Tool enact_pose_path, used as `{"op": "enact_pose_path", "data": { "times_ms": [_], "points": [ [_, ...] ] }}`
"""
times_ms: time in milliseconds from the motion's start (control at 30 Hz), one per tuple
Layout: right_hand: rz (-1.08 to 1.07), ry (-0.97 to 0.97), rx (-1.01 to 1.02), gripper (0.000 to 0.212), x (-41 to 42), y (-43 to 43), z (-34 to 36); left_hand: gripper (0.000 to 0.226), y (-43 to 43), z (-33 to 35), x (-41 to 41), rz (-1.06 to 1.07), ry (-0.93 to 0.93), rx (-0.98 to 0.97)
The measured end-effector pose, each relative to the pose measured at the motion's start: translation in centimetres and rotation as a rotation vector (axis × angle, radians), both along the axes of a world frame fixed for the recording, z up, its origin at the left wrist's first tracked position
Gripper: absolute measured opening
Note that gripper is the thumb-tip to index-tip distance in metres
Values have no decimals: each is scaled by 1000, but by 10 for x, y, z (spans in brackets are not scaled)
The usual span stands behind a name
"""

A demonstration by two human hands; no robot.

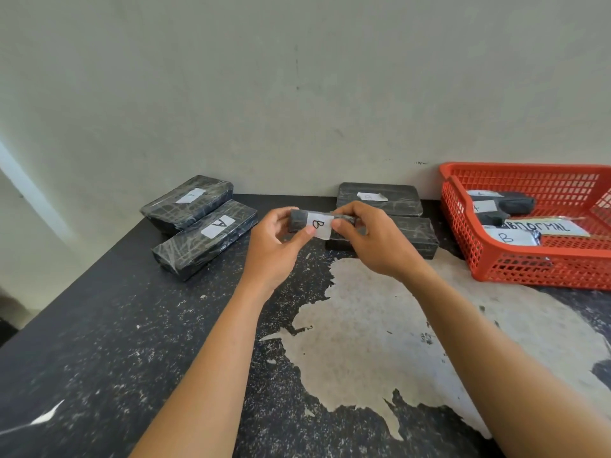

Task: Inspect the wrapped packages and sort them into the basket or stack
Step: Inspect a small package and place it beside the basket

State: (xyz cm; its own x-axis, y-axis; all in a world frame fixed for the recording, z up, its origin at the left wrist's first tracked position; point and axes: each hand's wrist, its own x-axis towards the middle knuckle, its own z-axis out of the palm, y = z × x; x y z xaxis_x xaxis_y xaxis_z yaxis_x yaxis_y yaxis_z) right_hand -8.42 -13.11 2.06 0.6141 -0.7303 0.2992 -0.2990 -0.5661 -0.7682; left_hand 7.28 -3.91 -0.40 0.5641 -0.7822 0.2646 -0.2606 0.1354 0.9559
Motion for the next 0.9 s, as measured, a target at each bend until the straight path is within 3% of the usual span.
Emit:
{"op": "enact_pose_path", "data": {
  "times_ms": [133,300,467,600,733,900],
  "points": [
    [29,20,-105,18,0,3,2,29,-1,-3,-3,100,-136,-5],
    [11,15,-144,18,0,2,2,34,2,3,-5,2,55,-34],
    [36,-14,-52,20,-1,2,3,26,1,6,-8,28,147,-65],
    [-29,-32,-25,19,0,2,0,38,3,5,-9,10,135,-76],
    [-42,-25,-31,32,0,4,0,53,4,8,-10,28,127,-73],
    [-50,25,-77,43,-1,4,1,55,4,9,-14,15,161,-59]
  ]
}}
